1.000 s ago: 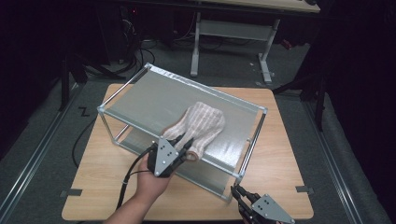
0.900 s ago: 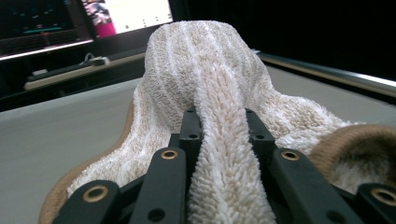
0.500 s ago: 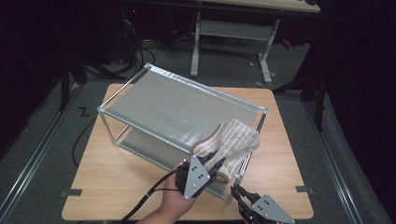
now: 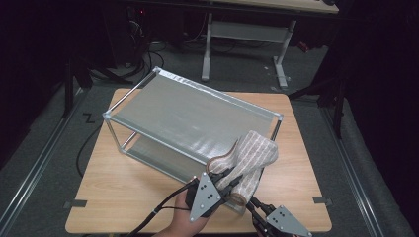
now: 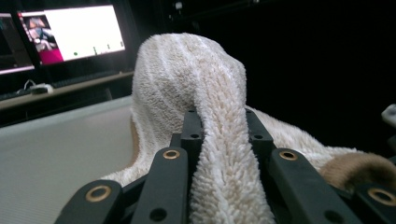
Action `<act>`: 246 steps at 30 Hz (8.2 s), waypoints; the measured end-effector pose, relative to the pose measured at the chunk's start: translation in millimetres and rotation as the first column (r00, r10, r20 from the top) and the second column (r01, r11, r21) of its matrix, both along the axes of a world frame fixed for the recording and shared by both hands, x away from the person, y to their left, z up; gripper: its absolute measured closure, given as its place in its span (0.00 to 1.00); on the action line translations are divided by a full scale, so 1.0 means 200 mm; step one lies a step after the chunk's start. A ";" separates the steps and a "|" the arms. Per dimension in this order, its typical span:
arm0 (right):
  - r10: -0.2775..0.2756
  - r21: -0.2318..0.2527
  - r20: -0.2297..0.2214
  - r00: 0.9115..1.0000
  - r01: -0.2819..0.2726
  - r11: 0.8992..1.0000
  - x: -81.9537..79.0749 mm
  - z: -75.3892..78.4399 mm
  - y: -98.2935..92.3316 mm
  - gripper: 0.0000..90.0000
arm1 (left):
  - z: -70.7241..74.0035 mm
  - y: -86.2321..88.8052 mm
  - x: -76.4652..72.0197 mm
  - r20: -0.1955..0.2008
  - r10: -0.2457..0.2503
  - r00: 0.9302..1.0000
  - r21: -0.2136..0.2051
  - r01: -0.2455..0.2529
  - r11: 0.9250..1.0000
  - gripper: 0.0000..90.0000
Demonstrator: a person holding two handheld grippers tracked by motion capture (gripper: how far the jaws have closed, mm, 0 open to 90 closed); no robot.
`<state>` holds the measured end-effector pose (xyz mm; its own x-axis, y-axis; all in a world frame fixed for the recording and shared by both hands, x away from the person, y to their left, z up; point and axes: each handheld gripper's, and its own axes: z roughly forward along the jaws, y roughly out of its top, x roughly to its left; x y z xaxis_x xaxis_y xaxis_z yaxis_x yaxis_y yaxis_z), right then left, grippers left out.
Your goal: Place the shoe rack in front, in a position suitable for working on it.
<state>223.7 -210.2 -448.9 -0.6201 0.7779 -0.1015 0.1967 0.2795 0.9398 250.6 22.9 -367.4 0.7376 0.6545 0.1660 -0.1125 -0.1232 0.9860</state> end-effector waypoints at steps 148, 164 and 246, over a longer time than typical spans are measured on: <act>-0.303 -0.207 -0.308 0.902 0.248 0.947 0.43 -0.25 -0.18 0.64 | -0.52 1.11 -0.16 -0.213 0.441 0.872 0.140 -0.419 0.897 0.80; -0.322 -0.228 -0.294 0.900 0.261 0.938 0.42 -0.25 -0.19 0.65 | -0.56 1.16 -0.02 -0.194 0.507 0.840 0.086 -0.500 0.862 0.77; -0.312 -0.256 -0.257 0.914 0.247 0.935 0.41 -0.25 -0.19 0.71 | -0.63 1.01 0.51 -0.360 0.457 0.813 0.260 -0.383 0.886 0.66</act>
